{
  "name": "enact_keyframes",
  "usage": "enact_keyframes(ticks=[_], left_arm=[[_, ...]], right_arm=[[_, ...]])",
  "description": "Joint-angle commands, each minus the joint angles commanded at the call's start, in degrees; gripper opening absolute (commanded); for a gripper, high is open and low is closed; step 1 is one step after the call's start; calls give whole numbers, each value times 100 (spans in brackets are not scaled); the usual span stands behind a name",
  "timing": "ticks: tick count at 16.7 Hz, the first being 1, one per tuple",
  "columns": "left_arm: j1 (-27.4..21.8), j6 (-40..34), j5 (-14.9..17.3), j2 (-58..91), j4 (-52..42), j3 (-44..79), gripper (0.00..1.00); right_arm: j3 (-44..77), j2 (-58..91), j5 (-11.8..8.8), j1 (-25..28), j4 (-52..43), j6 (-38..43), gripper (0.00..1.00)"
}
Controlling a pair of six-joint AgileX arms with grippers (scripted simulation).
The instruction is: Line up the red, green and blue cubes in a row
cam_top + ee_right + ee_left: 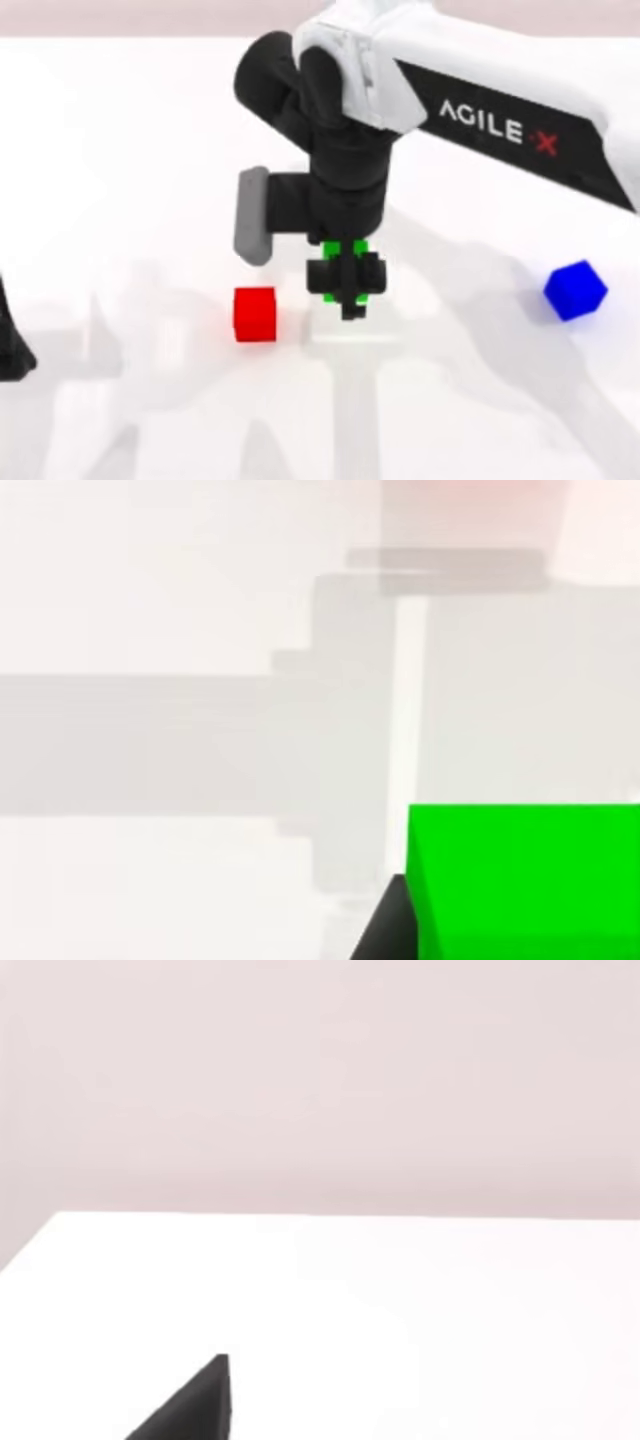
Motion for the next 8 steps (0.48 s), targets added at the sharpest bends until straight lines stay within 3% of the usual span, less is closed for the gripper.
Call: enact_keyframes(ticks=[8], left_arm=[[0,0,0,0,0,0,100]], right_arm=[[-1040,191,5,38,1219,-19,0]])
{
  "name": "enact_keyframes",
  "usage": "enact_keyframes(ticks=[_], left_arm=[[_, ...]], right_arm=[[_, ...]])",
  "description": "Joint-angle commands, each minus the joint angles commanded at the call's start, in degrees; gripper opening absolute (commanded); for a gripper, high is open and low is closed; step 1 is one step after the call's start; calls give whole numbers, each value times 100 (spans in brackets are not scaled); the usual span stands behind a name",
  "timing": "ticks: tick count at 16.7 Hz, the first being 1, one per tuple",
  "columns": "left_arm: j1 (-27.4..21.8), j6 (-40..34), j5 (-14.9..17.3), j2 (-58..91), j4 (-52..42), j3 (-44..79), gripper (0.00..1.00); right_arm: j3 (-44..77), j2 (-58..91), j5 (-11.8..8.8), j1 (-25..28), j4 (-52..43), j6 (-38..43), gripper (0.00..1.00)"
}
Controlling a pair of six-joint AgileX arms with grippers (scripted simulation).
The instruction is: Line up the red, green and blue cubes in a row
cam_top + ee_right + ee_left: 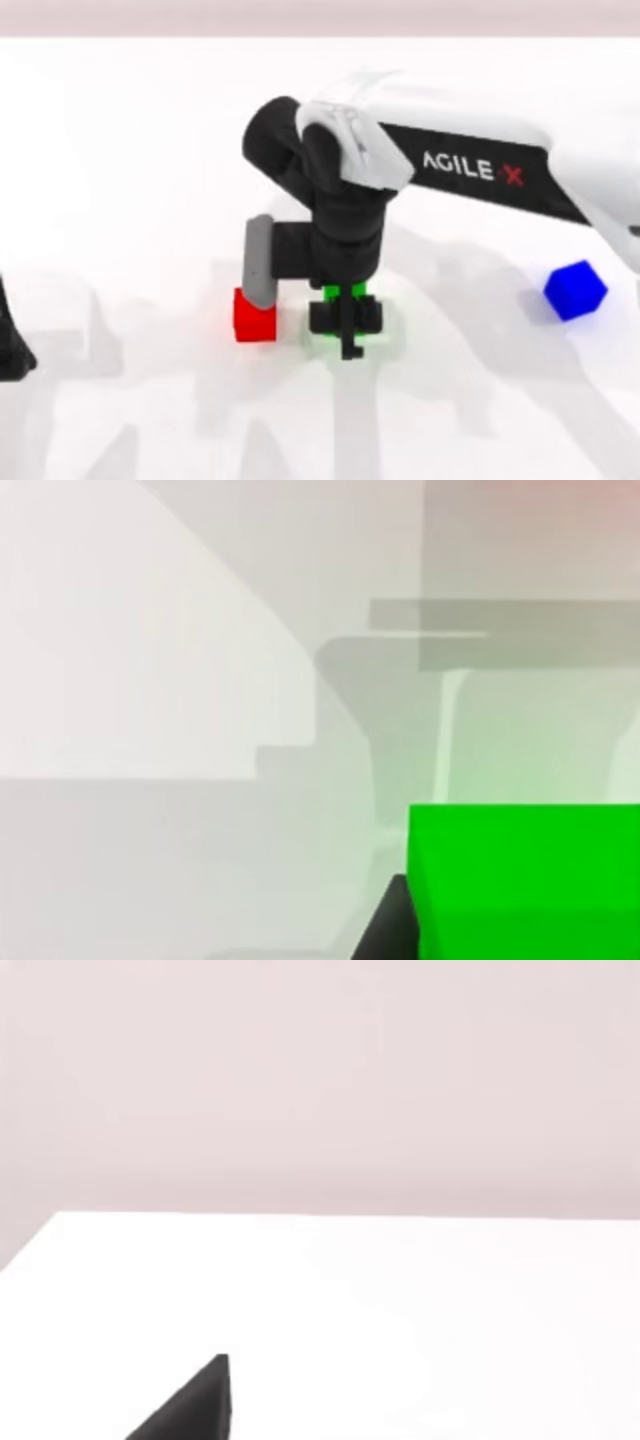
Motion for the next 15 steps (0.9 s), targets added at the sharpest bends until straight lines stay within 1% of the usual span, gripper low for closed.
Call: enact_keyframes(ticks=[3,15], left_arm=[[0,0,0,0,0,0,100],[0,0,0,0,0,0,100]], right_arm=[[0,0,0,0,0,0,0],[0,0,0,0,0,0,90]])
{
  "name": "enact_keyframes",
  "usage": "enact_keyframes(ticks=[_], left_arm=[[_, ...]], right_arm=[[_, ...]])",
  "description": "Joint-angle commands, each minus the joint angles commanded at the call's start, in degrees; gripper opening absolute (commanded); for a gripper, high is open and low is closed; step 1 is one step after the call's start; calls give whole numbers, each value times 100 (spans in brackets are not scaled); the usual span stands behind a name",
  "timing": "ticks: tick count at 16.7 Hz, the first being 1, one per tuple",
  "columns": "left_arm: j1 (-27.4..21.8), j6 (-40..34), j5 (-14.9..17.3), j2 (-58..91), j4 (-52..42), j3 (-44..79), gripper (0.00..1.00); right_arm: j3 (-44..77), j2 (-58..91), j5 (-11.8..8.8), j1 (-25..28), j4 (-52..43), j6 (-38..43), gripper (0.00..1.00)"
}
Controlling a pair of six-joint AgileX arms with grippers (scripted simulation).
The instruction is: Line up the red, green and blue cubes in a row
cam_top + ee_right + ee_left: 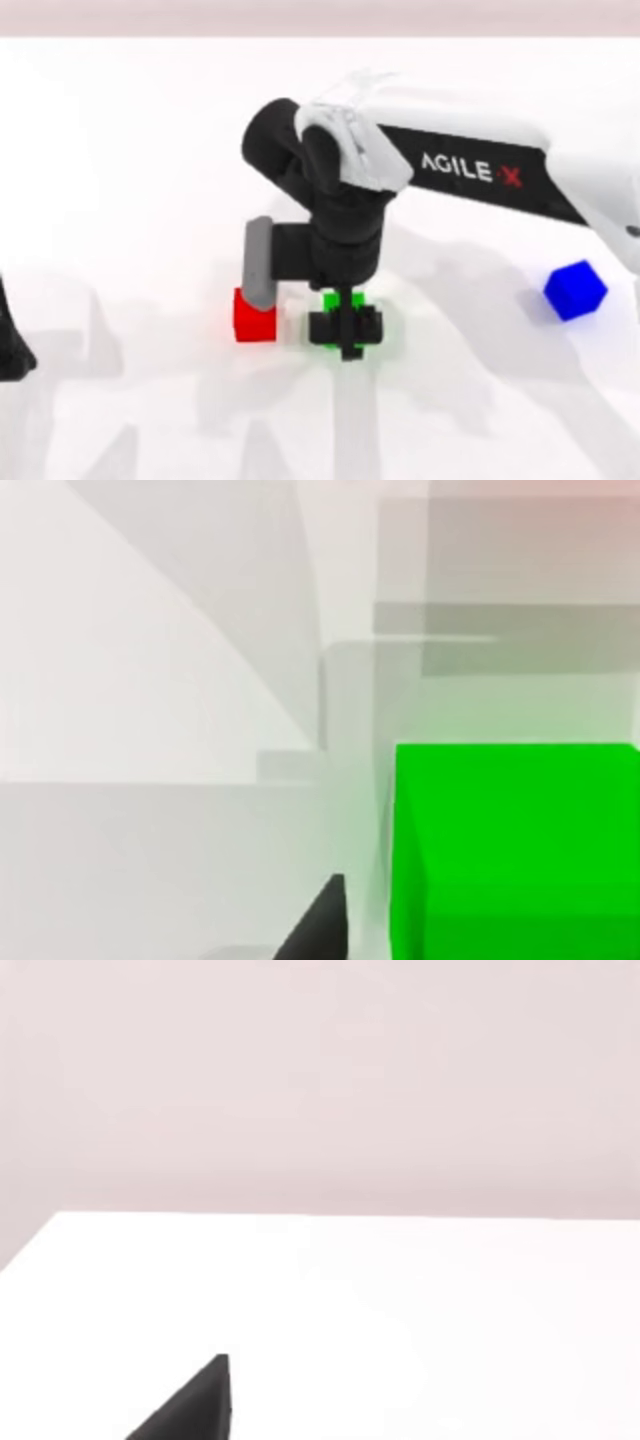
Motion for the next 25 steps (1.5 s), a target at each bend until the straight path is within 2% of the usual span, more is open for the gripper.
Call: enact_keyframes(ticks=[1,2,11,19,25], left_arm=[[0,0,0,0,0,0,100],[0,0,0,0,0,0,100],[0,0,0,0,0,0,100],[0,0,0,0,0,0,100],[0,0,0,0,0,0,100]], right_arm=[[0,0,0,0,0,0,98],[0,0,0,0,0,0,100],[20,-2,0,-9,-21,-2,100],[1178,-212,-4,33,-1405,-20,100],[1122,-266,-2,-65,-1391,70,100]])
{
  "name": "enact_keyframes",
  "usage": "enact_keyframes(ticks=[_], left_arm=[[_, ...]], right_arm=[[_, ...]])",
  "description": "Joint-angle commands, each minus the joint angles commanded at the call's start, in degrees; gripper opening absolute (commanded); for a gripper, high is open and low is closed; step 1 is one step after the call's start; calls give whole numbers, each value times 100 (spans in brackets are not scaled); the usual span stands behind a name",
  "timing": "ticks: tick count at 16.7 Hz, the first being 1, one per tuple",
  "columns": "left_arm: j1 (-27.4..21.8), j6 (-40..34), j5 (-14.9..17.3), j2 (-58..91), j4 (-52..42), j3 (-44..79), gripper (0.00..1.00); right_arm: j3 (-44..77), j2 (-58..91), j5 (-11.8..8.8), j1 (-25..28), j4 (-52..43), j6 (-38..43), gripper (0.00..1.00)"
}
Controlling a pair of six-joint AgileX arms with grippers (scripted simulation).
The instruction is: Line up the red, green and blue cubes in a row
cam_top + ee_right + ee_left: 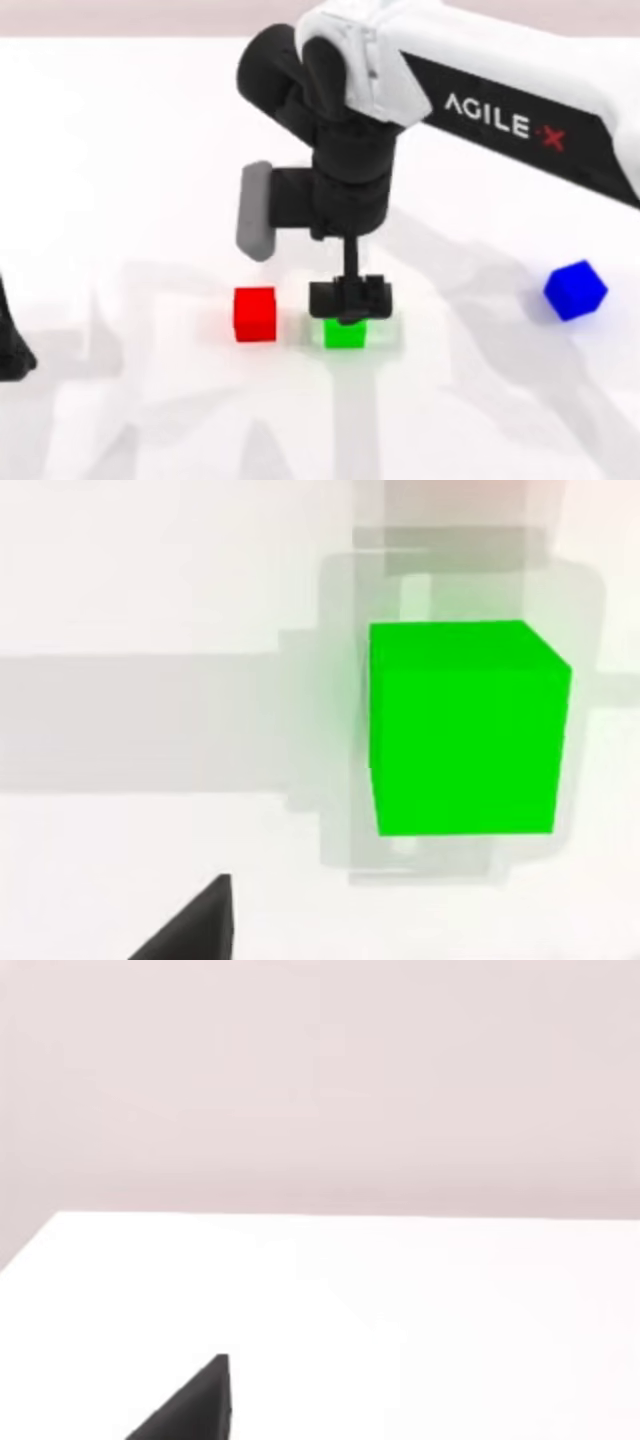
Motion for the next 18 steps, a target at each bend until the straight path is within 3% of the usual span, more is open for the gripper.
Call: enact_keyframes(ticks=[4,12,18], left_arm=[[0,0,0,0,0,0,100],[0,0,0,0,0,0,100],[0,0,0,0,0,0,100]], right_arm=[[-772,-465,3,-695,321,854,100],[-3038,-1753,21,-2656,1205,3513,100],[-3333,-1965,20,-2949,1359,3817,100]])
